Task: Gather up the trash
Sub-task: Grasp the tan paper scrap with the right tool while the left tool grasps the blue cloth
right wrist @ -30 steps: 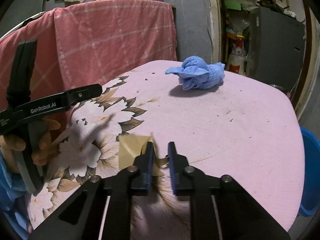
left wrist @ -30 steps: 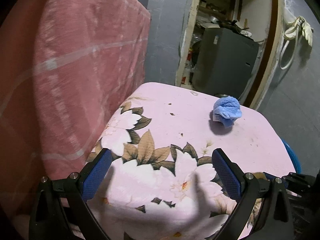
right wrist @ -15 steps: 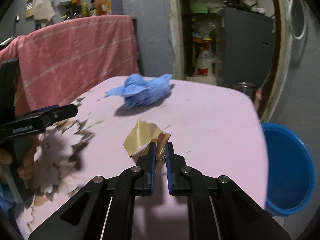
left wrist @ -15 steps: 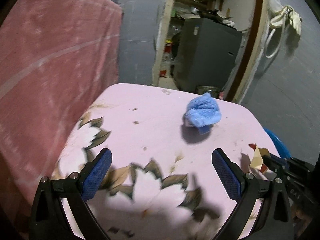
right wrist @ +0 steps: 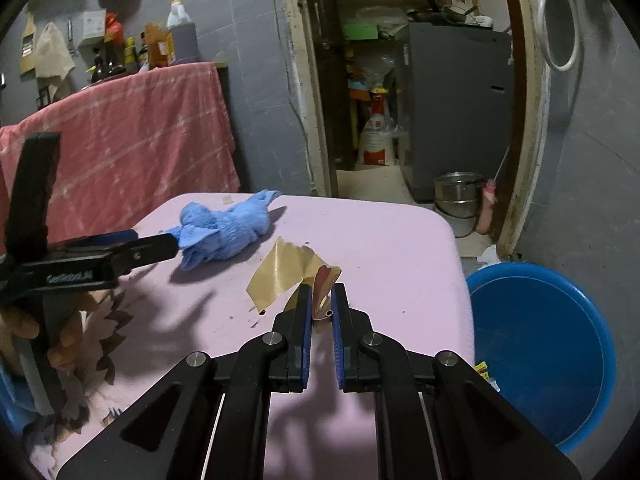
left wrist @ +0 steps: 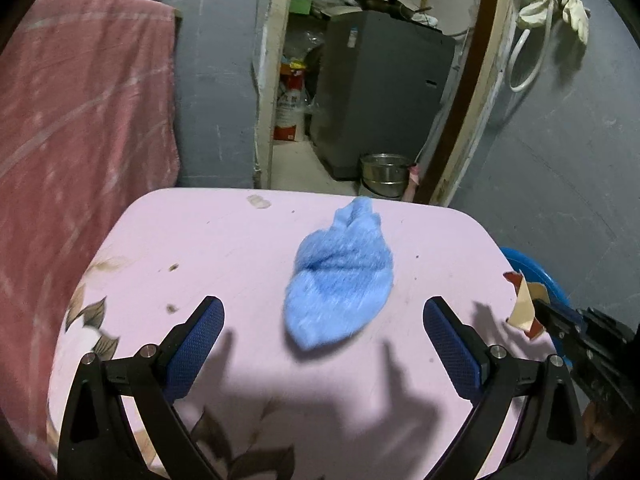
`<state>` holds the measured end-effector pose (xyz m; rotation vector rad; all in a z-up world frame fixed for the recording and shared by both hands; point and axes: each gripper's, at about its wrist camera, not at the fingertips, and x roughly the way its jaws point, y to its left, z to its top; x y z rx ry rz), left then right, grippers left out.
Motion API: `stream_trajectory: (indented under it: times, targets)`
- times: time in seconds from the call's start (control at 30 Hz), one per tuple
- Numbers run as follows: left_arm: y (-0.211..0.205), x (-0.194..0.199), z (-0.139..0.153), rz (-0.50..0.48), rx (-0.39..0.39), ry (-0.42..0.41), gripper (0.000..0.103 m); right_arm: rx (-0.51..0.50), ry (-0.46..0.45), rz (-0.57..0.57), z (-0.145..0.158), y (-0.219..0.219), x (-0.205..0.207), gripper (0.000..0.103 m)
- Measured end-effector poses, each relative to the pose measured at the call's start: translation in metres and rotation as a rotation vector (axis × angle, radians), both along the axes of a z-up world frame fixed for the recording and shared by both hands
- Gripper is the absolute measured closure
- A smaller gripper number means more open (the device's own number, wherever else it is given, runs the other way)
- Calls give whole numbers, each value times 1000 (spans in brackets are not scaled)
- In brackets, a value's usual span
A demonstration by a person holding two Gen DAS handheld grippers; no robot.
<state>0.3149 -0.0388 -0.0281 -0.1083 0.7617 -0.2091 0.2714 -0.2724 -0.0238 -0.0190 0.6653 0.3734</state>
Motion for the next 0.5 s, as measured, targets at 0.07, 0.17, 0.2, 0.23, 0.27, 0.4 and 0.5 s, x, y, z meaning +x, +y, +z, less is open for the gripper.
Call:
stream_trajectory:
  times: [0.07, 0.17, 0.2, 0.23, 0.27, 0.4, 0.5]
  targets:
    - [-5, 8, 0, -5, 10, 7, 6, 3, 0, -4, 0, -1, 1, 96]
    - [-11, 19, -2, -20, 26, 20, 9, 6, -1, -8, 0, -3, 3, 96]
    - [-13, 21, -3, -23, 34, 25, 12, 8, -1, -8, 0, -3, 4, 96]
    - [-14, 25, -5, -26, 44, 33, 14, 11, 0, -8, 1, -4, 4, 96]
    - [-17, 27, -6, -28, 47, 38, 17, 12, -1, -7, 0, -4, 4, 96]
    - [-22, 31, -12, -35, 61, 55, 31, 14, -2, -1, 1, -2, 4, 96]
    - [-24, 33, -16, -41, 68, 66, 48, 14, -4, 1, 1, -2, 4, 96]
